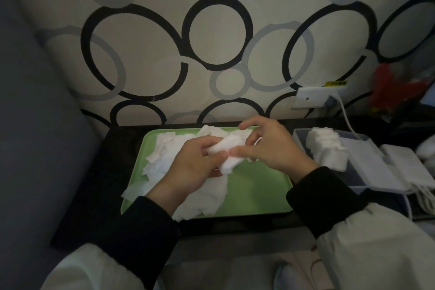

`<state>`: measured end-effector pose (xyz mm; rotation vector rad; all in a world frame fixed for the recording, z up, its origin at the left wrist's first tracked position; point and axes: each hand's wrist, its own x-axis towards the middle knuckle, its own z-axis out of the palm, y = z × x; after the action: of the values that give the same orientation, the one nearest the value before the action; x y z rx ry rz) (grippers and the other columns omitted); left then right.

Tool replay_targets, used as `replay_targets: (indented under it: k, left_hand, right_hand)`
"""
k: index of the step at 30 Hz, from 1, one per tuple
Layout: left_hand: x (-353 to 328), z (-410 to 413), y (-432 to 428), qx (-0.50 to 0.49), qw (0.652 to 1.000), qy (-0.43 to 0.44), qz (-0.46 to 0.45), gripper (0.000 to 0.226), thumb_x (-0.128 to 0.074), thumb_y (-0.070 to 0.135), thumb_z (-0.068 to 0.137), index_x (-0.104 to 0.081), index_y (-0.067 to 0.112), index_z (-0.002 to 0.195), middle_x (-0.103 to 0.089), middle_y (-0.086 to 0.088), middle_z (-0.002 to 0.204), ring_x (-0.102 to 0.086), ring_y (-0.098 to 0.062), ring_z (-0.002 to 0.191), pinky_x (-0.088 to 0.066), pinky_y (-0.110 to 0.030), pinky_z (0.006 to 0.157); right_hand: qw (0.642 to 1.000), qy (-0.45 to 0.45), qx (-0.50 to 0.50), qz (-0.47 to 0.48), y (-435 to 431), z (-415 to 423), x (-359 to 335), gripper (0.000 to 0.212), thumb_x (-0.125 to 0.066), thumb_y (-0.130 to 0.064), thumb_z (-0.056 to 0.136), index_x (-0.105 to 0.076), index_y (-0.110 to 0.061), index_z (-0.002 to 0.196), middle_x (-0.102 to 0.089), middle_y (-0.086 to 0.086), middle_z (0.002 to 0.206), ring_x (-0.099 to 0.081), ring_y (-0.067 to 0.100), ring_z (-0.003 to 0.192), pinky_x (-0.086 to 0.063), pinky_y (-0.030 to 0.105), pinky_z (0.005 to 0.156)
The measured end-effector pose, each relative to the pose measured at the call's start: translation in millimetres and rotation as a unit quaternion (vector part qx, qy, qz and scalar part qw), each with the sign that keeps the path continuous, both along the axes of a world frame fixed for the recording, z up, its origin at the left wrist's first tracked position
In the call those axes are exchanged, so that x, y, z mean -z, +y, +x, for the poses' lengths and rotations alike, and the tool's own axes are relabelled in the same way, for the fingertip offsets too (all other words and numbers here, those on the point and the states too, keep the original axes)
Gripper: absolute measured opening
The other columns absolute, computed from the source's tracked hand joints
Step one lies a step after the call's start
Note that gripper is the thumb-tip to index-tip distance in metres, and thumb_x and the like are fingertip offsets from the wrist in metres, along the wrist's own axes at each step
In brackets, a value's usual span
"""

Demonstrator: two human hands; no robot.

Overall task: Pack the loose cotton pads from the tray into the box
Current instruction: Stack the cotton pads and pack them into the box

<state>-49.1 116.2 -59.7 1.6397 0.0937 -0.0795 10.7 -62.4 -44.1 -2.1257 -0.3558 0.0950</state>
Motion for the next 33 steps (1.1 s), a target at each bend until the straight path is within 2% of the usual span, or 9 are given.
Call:
replay_targets:
  k: [2, 5, 9, 15, 18, 23, 26, 30, 33]
  left_hand:
    - [2, 3, 1, -0.035, 0.999, -0.008, 0.007, 0.022, -0.063, 0.004, 0.094, -0.069, 0.012, 0.113, -0.075, -0.006, 0.096, -0.073, -0.015, 0.083, -0.059, -0.026, 0.066]
    - [0, 7, -1, -0.081, 0.997, -0.007, 0.008, 0.020, -0.061, 0.009, 0.095, -0.067, 0.027, 0.101, -0.072, -0.002, 0.101, -0.071, -0.016, 0.084, -0.059, -0.025, 0.065]
    - [0, 13, -9, -0.092, 0.996, -0.012, 0.001, 0.019, -0.059, 0.009, 0.095, -0.066, 0.026, 0.102, -0.070, -0.004, 0.105, -0.071, -0.021, 0.090, -0.062, -0.031, 0.072]
    - [3, 20, -19, -0.077, 0.997, -0.005, 0.011, 0.021, -0.063, 0.010, 0.093, -0.068, 0.017, 0.112, -0.071, -0.007, 0.106, -0.071, -0.022, 0.091, -0.063, -0.037, 0.076]
    - [5, 22, -21, -0.079, 0.997, -0.005, 0.011, 0.017, -0.063, 0.011, 0.093, -0.067, 0.025, 0.102, -0.071, -0.005, 0.105, -0.071, -0.023, 0.091, -0.062, -0.033, 0.074]
    - [7, 22, -18, -0.079, 0.997, -0.001, 0.020, 0.017, -0.064, 0.014, 0.093, -0.067, 0.027, 0.103, -0.071, -0.005, 0.107, -0.071, -0.023, 0.092, -0.062, -0.032, 0.073]
    - [7, 21, -14, -0.081, 0.997, 0.001, 0.017, 0.018, -0.064, 0.014, 0.093, -0.069, 0.023, 0.108, -0.071, -0.006, 0.107, -0.071, -0.023, 0.092, -0.062, -0.037, 0.077]
    - [4, 20, -9, -0.082, 0.996, -0.008, 0.015, 0.018, -0.062, 0.012, 0.094, -0.067, 0.026, 0.103, -0.071, -0.003, 0.104, -0.071, -0.021, 0.089, -0.061, -0.032, 0.073]
    - [3, 19, -7, -0.082, 0.997, -0.010, 0.011, 0.018, -0.062, 0.011, 0.095, -0.067, 0.027, 0.102, -0.070, -0.004, 0.105, -0.070, -0.022, 0.091, -0.061, -0.032, 0.074]
  right_hand:
    - [0.998, -0.002, 0.061, 0.002, -14, 12, 10, 0.028, -0.082, -0.026, 0.079, -0.064, -0.023, 0.101, -0.070, 0.006, 0.075, -0.069, 0.015, 0.059, -0.052, 0.022, 0.057]
    - [0.987, -0.004, 0.159, 0.002, -38, 32, 35, 0.008, -0.067, -0.014, 0.091, -0.064, -0.021, 0.096, -0.070, 0.005, 0.086, -0.069, 0.011, 0.065, -0.057, 0.029, 0.069]
    - [0.984, -0.016, 0.145, -0.100, -49, 41, 62, 0.019, -0.063, -0.008, 0.088, -0.068, -0.016, 0.105, -0.069, 0.001, 0.105, -0.065, 0.018, 0.097, -0.052, 0.029, 0.089]
    - [0.975, -0.004, 0.066, -0.212, -32, 35, 67, 0.028, -0.062, -0.019, 0.093, -0.063, -0.019, 0.121, -0.058, 0.002, 0.125, -0.058, 0.018, 0.109, -0.046, 0.030, 0.097]
    - [0.958, -0.025, 0.032, -0.283, -28, 32, 69, 0.035, -0.060, -0.025, 0.093, -0.061, -0.021, 0.128, -0.054, 0.004, 0.130, -0.056, 0.023, 0.113, -0.046, 0.038, 0.101]
    - [0.937, -0.047, -0.002, -0.345, -26, 25, 67, 0.032, -0.058, -0.026, 0.089, -0.067, -0.023, 0.120, -0.058, 0.004, 0.122, -0.056, 0.026, 0.110, -0.049, 0.039, 0.096]
    - [0.942, -0.032, -0.023, -0.334, -29, 21, 64, 0.022, -0.061, -0.022, 0.086, -0.071, -0.024, 0.105, -0.065, 0.001, 0.109, -0.061, 0.022, 0.102, -0.051, 0.034, 0.090]
    - [0.946, 0.020, -0.087, -0.311, -38, 13, 58, 0.009, -0.066, -0.024, 0.086, -0.075, -0.024, 0.089, -0.067, -0.013, 0.087, -0.066, 0.010, 0.086, -0.055, 0.029, 0.083]
    - [0.963, -0.010, -0.055, -0.265, -47, 14, 54, 0.014, -0.063, -0.026, 0.091, -0.075, -0.022, 0.089, -0.070, -0.011, 0.090, -0.064, 0.008, 0.083, -0.055, 0.030, 0.082]
